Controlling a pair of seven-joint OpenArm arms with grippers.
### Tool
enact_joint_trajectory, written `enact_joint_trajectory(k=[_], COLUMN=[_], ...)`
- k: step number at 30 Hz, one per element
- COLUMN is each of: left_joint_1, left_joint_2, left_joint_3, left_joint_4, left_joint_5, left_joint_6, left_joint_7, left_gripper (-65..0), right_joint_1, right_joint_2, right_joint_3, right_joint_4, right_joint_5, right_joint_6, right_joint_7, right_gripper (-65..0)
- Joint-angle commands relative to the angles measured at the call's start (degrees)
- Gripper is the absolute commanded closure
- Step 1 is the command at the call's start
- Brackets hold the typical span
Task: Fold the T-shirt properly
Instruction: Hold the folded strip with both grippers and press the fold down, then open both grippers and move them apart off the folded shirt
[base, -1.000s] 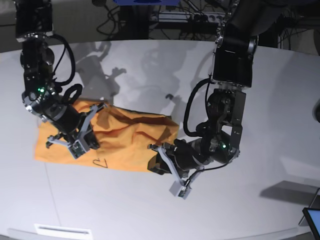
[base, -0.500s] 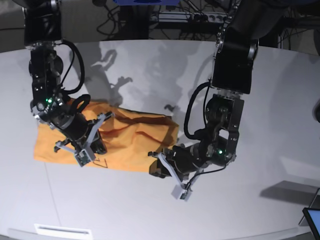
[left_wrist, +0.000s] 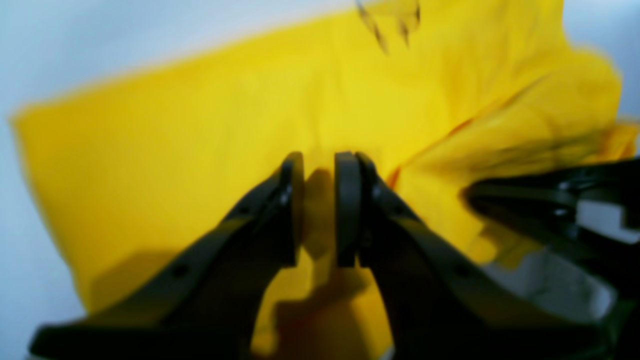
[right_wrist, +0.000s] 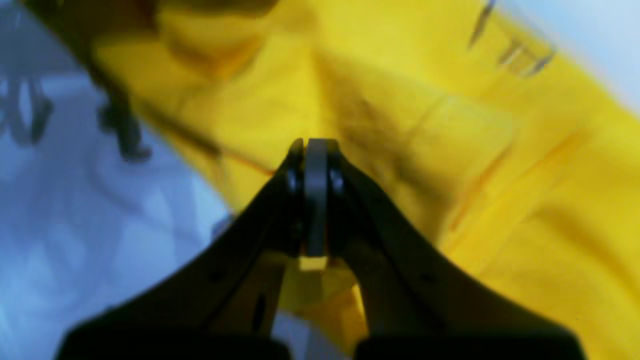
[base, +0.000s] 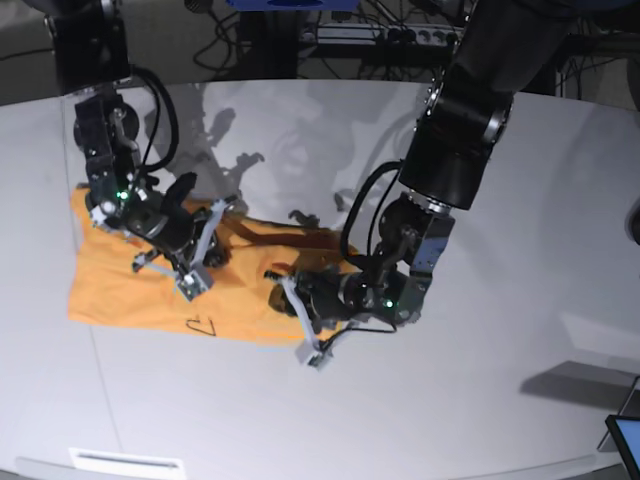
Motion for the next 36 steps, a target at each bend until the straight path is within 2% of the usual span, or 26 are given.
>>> enact_joint_trajectory(k=[1, 5, 9, 21, 24, 27, 29, 32, 36], left_joint_1=[-1.6, -0.1, 0.7, 4.4, 5.2, 6.3, 6.9, 7.7, 8.6], left_joint_2=[0.0, 0.1, -1.3, -5.6, -5.9, -7.7, -8.3, -9.5, -9.9], left_joint_3=[-0.3, -0.7, -0.8, -0.9, -0.9, -0.9, -1.0, -3.2, -9.3], left_joint_4=[0.8, 0.8, 0.8, 1.4, 4.2, 6.9, 7.8, 7.9, 7.9], left_joint_5=[0.9, 6.4, 8.8, 8.8, 8.7, 8.7, 8.7, 8.7, 9.2], left_joint_6=[-0.1, -0.1, -0.1, -0.1, -0.1, -0.1, -0.1, -0.1, -0.1], left_joint_7=[-0.9, -0.9, -0.9, -1.0, -1.0, -0.9, -0.9, -0.9, -0.8], left_gripper=[-9.9, -9.9, -9.9, -9.7, -9.6, -9.6, -9.6, -9.6, -9.6], right_joint_1=[1.0, 0.1, 0.5, -0.7, -0.7, -1.1, -1.2, -1.1, -1.1], right_joint_2=[0.4, 0.3, 0.1, -0.1, -0.1, -0.3, -1.6, -2.6, -3.7], right_joint_3=[0.4, 0.4, 0.4, 0.1, -0.1, -0.2, -0.2, -0.6, -4.2], right_joint_4=[1.1, 0.8, 0.8, -1.1, -0.6, 0.9, 1.8, 3.6, 5.0], right_joint_5=[0.6, 0.6, 0.6, 0.8, 0.8, 0.8, 0.8, 0.8, 0.8], right_joint_6=[0.0, 0.0, 0.1, 0.0, 0.0, 0.2, 0.3, 0.3, 0.3], right_joint_7=[1.7, 1.7, 1.7, -0.2, -0.3, -1.3, -2.7, -3.1, -3.1], right_gripper=[-0.3, -0.3, -0.3, -0.3, -0.3, -0.3, -0.3, -0.3, -0.6])
